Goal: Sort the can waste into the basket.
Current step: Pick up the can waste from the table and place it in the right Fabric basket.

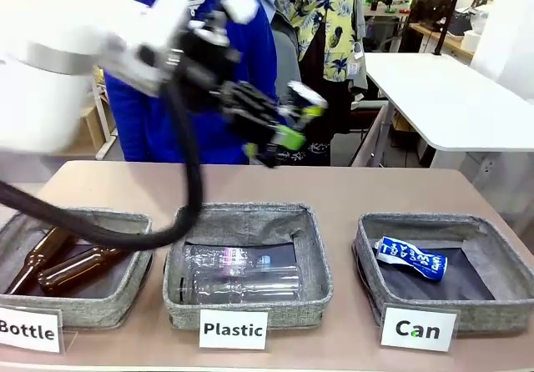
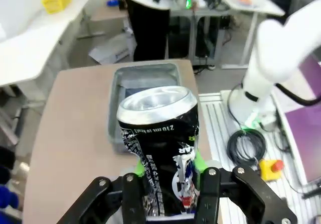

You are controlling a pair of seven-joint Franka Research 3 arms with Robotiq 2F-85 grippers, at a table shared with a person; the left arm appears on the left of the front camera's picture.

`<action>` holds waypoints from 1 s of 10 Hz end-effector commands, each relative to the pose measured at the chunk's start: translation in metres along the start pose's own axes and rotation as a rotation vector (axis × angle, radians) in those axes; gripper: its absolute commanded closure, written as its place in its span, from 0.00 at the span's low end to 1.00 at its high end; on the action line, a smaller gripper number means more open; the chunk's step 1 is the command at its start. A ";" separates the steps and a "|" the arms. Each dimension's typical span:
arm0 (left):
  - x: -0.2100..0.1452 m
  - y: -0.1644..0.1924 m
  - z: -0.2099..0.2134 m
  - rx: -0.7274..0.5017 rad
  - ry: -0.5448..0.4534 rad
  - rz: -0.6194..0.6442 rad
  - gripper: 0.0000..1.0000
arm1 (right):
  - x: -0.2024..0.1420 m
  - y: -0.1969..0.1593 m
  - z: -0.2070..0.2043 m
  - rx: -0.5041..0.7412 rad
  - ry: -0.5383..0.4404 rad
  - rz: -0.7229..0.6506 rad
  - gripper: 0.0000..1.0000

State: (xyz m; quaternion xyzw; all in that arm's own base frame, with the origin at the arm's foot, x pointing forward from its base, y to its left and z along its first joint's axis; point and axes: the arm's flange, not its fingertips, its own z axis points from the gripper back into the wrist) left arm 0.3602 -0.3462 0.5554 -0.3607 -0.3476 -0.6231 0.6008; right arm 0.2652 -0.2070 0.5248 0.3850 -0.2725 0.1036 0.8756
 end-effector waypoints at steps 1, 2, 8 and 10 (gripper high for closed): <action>0.022 0.041 -0.063 0.064 0.030 0.013 0.67 | 0.014 0.008 0.000 0.059 0.018 0.013 0.00; 0.034 0.051 -0.101 0.073 0.046 0.027 0.67 | 0.014 0.008 0.000 0.059 0.018 0.013 0.00; 0.010 0.067 -0.254 -0.006 0.142 0.035 0.67 | 0.014 0.008 0.000 0.059 0.018 0.013 0.00; -0.001 0.075 -0.266 -0.086 0.217 0.038 0.67 | 0.014 0.008 0.000 0.059 0.018 0.013 0.00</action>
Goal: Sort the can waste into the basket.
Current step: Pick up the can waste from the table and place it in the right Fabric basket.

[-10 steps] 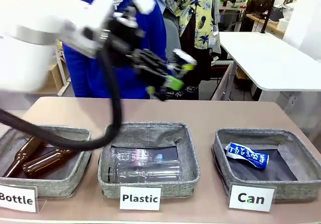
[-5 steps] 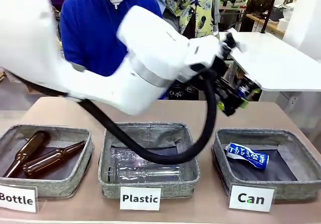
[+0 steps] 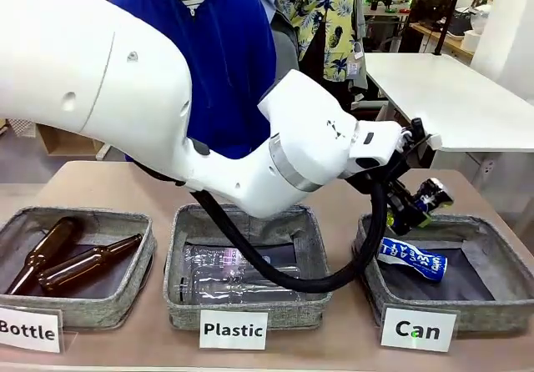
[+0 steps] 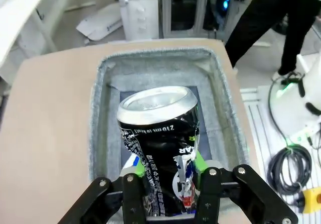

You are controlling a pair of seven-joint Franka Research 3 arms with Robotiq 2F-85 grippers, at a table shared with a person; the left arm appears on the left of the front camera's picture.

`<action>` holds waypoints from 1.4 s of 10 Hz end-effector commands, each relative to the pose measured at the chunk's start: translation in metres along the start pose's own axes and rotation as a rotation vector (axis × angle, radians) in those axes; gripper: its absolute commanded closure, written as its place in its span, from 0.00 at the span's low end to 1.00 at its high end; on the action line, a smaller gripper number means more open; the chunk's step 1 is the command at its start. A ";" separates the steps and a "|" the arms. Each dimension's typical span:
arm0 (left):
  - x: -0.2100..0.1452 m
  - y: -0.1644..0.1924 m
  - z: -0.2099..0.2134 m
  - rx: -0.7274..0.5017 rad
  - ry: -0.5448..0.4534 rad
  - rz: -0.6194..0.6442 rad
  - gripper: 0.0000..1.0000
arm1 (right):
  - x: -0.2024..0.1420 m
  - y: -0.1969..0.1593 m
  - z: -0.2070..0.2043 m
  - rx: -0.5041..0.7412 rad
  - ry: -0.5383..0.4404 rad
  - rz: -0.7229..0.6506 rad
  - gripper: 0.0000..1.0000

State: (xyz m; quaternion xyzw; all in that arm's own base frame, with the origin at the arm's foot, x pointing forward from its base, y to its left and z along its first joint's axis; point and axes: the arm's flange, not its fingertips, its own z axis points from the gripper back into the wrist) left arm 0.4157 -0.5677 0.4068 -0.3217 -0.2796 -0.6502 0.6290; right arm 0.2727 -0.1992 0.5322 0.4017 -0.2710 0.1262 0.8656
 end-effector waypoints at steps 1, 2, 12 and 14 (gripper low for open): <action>0.005 -0.007 0.006 0.020 -0.039 0.001 0.67 | 0.004 0.001 0.005 0.009 0.006 -0.019 0.00; 0.005 -0.007 0.006 0.020 -0.039 0.001 0.67 | 0.004 0.001 0.005 0.009 0.006 -0.019 0.00; 0.002 -0.014 0.036 -0.014 -0.104 -0.029 0.00 | 0.004 0.001 0.005 0.009 0.006 -0.019 0.00; -0.018 -0.017 0.099 0.016 -0.009 0.052 0.00 | 0.000 0.000 0.000 0.000 0.000 0.000 0.00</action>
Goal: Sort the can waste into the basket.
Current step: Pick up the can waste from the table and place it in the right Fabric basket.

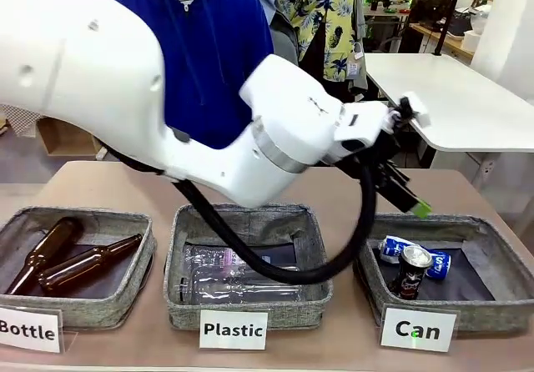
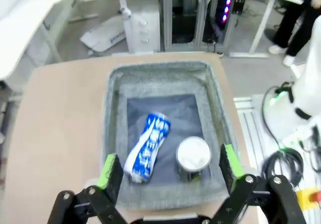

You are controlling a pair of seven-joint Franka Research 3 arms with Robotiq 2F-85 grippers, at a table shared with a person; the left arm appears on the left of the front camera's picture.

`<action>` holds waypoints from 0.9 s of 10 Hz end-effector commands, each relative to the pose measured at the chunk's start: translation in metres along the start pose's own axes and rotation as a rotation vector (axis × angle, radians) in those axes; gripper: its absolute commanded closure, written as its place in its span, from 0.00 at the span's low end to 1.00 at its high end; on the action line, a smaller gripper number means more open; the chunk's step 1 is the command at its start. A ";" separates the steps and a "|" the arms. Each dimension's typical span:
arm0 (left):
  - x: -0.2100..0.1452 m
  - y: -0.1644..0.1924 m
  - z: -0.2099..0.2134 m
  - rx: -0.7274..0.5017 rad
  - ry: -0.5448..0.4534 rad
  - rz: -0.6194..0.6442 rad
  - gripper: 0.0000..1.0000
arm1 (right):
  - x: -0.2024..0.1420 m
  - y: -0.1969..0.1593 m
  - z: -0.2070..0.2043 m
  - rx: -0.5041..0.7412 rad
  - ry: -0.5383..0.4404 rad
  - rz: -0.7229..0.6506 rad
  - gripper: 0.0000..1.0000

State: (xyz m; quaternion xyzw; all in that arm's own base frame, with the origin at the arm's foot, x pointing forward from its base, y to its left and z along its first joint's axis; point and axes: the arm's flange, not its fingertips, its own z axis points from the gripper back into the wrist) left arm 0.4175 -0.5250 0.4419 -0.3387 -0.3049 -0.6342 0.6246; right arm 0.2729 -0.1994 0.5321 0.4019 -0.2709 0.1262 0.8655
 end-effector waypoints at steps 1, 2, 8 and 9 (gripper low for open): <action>-0.028 -0.013 0.084 0.035 0.085 0.116 0.00 | 0.004 -0.003 0.005 0.060 -0.032 0.012 0.00; -0.037 -0.010 0.122 0.049 0.103 0.223 0.00 | 0.012 0.001 -0.003 0.071 -0.051 0.028 0.00; -0.138 0.016 0.348 0.081 -0.032 0.754 0.00 | 0.060 0.070 -0.188 0.221 0.105 0.156 0.00; -0.164 0.028 0.385 0.075 -0.106 0.832 0.00 | 0.064 0.076 -0.208 0.301 0.095 0.135 0.00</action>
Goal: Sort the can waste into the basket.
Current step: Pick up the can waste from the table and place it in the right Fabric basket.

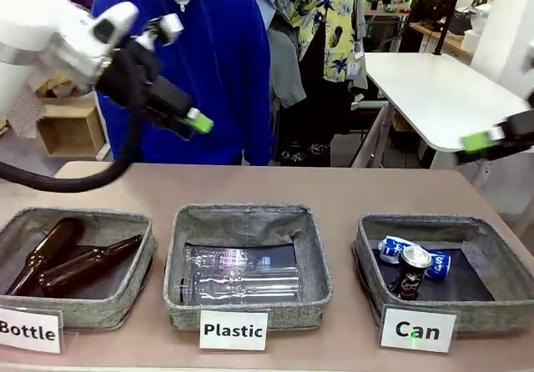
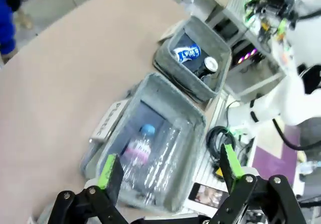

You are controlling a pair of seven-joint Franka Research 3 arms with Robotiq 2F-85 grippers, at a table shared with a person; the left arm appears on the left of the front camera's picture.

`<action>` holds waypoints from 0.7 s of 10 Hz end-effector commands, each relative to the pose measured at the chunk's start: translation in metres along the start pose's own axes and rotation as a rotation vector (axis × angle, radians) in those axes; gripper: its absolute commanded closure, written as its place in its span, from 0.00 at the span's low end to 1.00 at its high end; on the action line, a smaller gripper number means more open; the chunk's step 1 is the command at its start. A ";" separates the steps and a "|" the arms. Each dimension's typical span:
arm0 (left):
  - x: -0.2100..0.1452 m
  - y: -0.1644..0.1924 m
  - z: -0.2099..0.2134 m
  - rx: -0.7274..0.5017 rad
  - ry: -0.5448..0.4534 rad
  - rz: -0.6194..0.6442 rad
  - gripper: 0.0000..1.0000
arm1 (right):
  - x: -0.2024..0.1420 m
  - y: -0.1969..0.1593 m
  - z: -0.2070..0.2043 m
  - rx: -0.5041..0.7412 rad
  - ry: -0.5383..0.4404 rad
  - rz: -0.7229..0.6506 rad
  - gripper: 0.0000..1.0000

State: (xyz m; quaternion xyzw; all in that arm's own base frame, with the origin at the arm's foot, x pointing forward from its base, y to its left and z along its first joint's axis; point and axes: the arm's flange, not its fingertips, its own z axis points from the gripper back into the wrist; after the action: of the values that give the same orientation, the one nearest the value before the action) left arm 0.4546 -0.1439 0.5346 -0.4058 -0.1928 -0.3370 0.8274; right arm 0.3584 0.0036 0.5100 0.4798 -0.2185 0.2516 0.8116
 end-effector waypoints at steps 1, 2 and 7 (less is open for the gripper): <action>-0.018 0.046 0.053 -0.105 -0.110 0.145 0.00 | 0.012 -0.008 -0.024 0.119 -0.063 -0.038 0.00; -0.031 0.073 0.080 -0.141 -0.184 0.214 0.00 | 0.016 -0.014 -0.036 0.146 -0.062 -0.084 0.00; -0.069 0.114 0.121 -0.158 -0.227 0.294 0.00 | 0.011 -0.016 -0.043 0.130 -0.051 -0.092 0.00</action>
State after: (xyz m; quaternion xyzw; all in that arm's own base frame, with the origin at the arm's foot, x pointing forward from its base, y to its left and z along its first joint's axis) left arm 0.4922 0.0522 0.4883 -0.5411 -0.2053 -0.1560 0.8004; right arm 0.3857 0.0363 0.4823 0.5535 -0.1982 0.2010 0.7835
